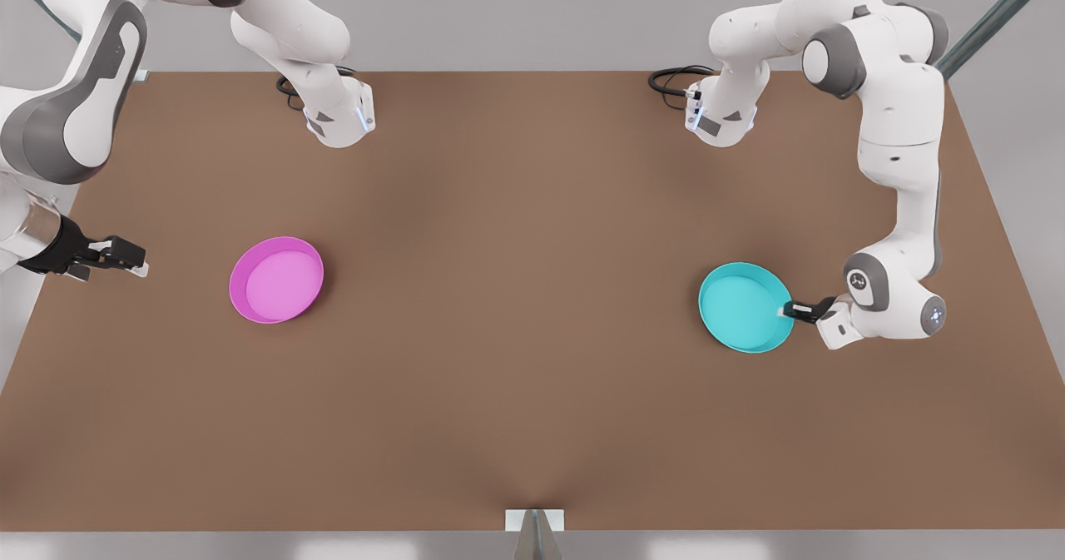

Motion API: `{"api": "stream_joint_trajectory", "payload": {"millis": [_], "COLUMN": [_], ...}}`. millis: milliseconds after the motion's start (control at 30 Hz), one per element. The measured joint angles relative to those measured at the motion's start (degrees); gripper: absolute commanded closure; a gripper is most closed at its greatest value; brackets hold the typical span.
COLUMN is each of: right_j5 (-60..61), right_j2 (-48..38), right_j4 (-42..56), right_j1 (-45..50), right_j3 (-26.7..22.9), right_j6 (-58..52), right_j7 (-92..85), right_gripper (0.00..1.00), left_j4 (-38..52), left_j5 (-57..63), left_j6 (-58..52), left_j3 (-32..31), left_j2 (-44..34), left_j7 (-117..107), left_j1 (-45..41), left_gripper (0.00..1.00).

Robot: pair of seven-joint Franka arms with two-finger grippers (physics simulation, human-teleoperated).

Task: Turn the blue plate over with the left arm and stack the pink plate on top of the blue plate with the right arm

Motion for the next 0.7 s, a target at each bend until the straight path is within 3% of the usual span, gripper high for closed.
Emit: {"api": "stream_joint_trajectory", "payload": {"millis": [133,233,567,700], "right_j5": [0.14,0.26,0.38,0.4], "right_j2": [0.02,0.07,0.08,0.08], "right_j4": [0.0,0.0,0.0,0.0], "right_j1": [-0.01,-0.01,-0.01,-0.03], "right_j3": [0.0,0.0,0.0,0.0], "right_j6": [-0.02,-0.05,-0.06,-0.07], "right_j7": [-0.09,-0.14,-0.28,-0.3], "right_gripper": [0.0,0.0,0.0,0.0], "left_j4": [0.04,0.04,3.14,9.64], "left_j5": [-0.02,0.07,0.98,7.2], "left_j6": [0.08,0.17,-0.08,-1.98], "left_j3": [-0.03,-0.02,0.04,0.06], "left_j2": [0.42,0.54,-1.78,-6.55], "left_j7": [1.06,1.67,0.84,-2.78], "left_j1": [-0.01,-0.04,-1.75,-7.33], "left_gripper": [0.58,0.79,0.79,0.79]}}
